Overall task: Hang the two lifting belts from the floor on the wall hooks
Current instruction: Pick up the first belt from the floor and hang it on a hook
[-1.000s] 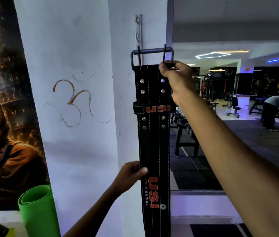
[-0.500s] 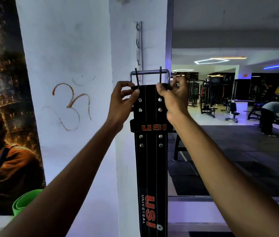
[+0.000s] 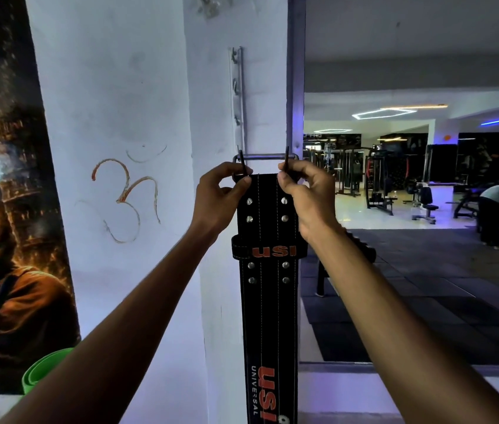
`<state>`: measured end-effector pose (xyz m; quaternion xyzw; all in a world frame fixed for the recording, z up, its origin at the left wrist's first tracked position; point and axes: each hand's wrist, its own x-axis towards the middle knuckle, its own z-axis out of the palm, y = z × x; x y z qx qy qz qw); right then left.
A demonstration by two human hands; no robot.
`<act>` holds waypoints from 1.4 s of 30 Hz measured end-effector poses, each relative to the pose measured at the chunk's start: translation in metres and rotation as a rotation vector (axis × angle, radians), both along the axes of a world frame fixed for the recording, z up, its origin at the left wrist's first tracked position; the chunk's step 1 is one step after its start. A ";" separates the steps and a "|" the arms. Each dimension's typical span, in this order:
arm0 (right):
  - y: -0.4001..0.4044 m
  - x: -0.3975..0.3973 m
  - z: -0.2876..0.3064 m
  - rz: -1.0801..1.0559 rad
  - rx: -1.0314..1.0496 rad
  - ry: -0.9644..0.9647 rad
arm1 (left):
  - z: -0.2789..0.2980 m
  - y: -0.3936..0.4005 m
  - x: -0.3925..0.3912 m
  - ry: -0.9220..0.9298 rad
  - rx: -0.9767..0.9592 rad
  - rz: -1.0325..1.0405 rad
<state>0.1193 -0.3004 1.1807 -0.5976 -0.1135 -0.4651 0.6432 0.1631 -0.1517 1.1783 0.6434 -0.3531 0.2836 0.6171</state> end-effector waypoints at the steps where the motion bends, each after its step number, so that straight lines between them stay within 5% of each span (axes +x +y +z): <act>1: -0.003 0.001 -0.001 -0.002 -0.007 -0.009 | 0.000 -0.004 -0.001 0.001 -0.010 0.021; 11: -0.012 0.024 0.006 0.106 -0.112 -0.115 | 0.004 -0.012 0.010 0.078 -0.246 0.092; 42: 0.011 0.204 0.029 -0.053 -0.022 -0.141 | 0.037 0.005 0.208 0.069 -0.237 -0.013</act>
